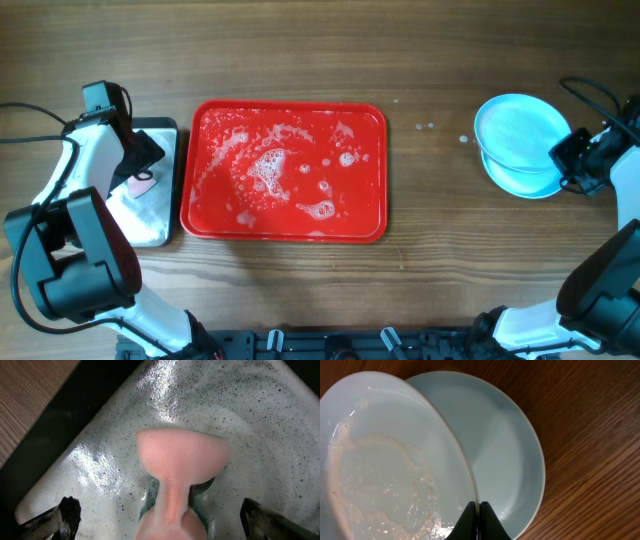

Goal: Clean dirty plates on tray and stack at the side

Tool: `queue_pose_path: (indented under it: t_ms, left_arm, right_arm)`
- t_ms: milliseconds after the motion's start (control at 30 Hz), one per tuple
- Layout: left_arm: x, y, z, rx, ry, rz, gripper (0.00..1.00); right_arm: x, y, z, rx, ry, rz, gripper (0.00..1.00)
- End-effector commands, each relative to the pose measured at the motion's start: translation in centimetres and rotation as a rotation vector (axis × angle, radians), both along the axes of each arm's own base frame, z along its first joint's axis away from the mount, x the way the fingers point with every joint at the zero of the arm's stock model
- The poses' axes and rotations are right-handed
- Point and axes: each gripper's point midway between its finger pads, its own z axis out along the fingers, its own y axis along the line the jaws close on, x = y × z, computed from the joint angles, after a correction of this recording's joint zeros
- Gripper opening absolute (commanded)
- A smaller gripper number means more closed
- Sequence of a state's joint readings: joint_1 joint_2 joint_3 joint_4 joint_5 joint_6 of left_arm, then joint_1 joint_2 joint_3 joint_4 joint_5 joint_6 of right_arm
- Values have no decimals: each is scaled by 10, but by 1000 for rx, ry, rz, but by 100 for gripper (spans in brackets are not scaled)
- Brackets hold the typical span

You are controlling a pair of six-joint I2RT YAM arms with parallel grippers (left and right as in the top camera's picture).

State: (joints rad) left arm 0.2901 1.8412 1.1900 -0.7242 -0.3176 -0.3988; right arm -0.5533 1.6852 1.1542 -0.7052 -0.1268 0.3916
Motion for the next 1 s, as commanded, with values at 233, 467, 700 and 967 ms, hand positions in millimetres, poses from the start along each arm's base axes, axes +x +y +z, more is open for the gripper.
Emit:
queue_pose_path:
  t_ms: [233,467,700,967]
  left_arm:
    - [23,-14,65,-54,-230,-32,100]
    - [29,-37,97,-104,-329,-95,100]
    - [24,-57,153,-72,-465,-155,100]
    - [3,-138,216,-249,-635,-514,100]
  right_arm:
    - [-32,-16,-31,-86,134,-110,4]
    - [-36,-15,-31,-82,151,-116,34]
    - [-16,9,14,-1,4,14,36]
    - [-16,67,174,-194,-452,473,70]
